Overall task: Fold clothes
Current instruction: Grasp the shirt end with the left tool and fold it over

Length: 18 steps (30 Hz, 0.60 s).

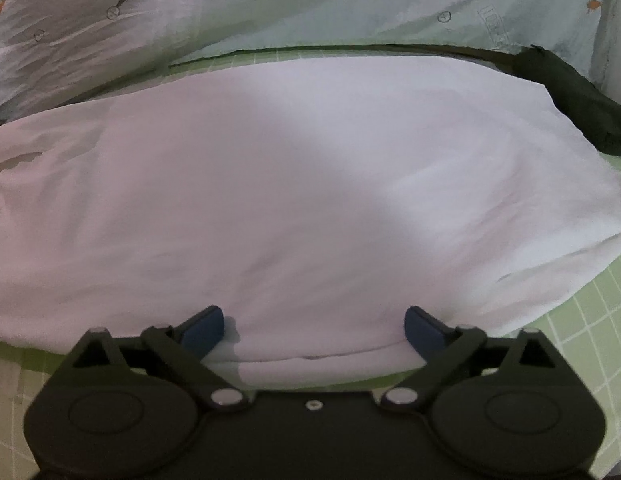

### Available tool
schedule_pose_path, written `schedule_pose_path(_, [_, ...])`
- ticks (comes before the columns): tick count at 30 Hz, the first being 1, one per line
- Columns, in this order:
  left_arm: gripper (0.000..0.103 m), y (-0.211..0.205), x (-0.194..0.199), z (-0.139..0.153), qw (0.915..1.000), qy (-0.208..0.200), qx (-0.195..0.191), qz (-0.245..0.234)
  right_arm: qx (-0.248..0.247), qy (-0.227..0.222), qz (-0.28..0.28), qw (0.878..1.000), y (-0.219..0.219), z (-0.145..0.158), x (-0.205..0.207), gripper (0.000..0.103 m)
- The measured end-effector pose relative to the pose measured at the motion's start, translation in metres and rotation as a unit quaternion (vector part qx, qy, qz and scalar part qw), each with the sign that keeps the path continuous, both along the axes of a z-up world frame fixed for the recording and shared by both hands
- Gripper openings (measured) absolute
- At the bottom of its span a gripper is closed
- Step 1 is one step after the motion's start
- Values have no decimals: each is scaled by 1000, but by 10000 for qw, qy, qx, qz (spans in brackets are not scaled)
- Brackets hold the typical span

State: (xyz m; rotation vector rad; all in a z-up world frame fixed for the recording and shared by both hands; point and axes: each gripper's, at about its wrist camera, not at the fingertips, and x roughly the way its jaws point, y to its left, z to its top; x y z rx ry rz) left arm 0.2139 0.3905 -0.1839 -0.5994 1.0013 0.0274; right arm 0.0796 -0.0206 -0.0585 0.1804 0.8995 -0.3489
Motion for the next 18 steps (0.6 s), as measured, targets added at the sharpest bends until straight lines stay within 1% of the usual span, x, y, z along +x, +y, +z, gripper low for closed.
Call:
schedule_pose_path(4, [82,6,16,-6,9996,-38,-201,212,66,73,-42,9999,-2,2,3,98])
schedule_pose_path(6, [81,9,20,-9,9987,-86,-354,364,116,86,-91,9999,-5,3,5,97])
schedule_pose_path(7, [77,10,22,-10,9980,-100,-447,443,141,92,-116,9998,-6,3,6,96])
schedule_pose_path(8, [71,11,23,-12,9972,-112,-514,526,153,95,-123,9998,-9,4,6,95])
schedule_pose_path(9, [68,11,23,-13,9967,-107,-506,629,153,94,-139,9997,-11,5,7,94])
schedule_pose_path(10, [55,12,22,-13,9962,-154,-481,706,126,99,-148,9998,-12,6,7,93])
schedule_pose_path(11, [36,13,22,-12,9957,-253,-505,741,96,105,-157,9998,-13,7,8,93])
schedule_pose_path(12, [26,14,21,-10,9950,-353,-531,774,68,96,-166,9998,-14,8,8,91])
schedule_pose_path(13, [14,14,21,-7,9944,-429,-530,807,46,74,-189,9998,-15,9,8,90])
schedule_pose_path(14, [10,13,21,-3,9938,-504,-529,839,49,49,-235,9997,-18,11,8,90])
schedule_pose_path(17, [7,1,21,17,9937,-802,-250,739,102,-58,-445,9989,-32,17,5,89])
schedule_pose_path(18, [6,-6,21,27,9932,-964,-121,645,123,-102,-535,9984,-39,19,3,89])
